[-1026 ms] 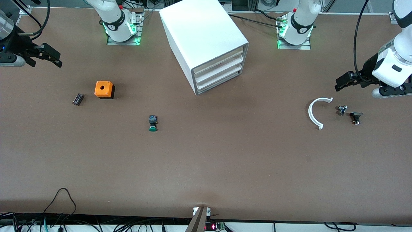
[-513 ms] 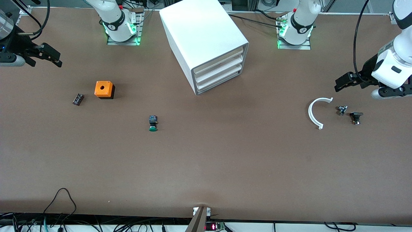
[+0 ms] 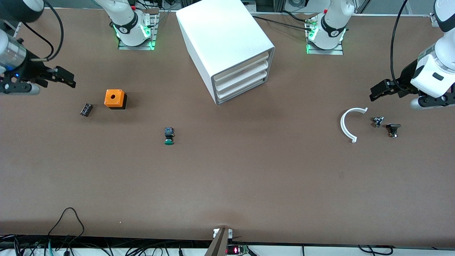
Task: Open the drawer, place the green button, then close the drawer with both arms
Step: 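Move the right gripper toward the green push button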
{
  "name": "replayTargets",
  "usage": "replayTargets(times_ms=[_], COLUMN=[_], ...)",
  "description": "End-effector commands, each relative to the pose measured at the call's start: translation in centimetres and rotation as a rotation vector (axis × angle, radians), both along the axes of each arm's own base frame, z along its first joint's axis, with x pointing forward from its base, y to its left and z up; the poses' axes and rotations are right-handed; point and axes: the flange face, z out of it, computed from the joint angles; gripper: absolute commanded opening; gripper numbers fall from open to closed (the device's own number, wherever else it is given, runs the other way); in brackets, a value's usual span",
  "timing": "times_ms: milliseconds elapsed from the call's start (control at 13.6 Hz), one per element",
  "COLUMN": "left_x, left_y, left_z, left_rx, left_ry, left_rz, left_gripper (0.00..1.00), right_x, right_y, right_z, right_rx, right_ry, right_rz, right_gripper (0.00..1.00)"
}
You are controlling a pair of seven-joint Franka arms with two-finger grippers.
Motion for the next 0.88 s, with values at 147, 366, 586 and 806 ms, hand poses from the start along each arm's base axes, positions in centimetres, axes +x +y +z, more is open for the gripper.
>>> replayTargets(times_ms=[147, 366, 586, 806], left_x=[0.4, 0.4, 0.4, 0.4], left_y=[0.0, 0.0, 0.0, -0.1], left_z=[0.5, 0.5, 0.5, 0.6], left_rx=[0.027, 0.027, 0.027, 0.027], left_ry=[0.007, 0.009, 0.009, 0.007], left_rz=[-0.016, -0.016, -0.016, -0.017], left_gripper=[1.00, 1.00, 1.00, 1.00], right_x=[1.4, 2.7, 5.0, 6.6], right_y=[0.2, 1.8, 2.3, 4.5], right_z=[-0.6, -1.8, -4.4, -7.4], right_rx=[0.013, 0.011, 0.013, 0.013], right_ry=[0.026, 0.034, 0.011, -0.004], right_rz=[0.003, 0.034, 0.049, 0.075], right_gripper=[1.00, 1.00, 1.00, 1.00])
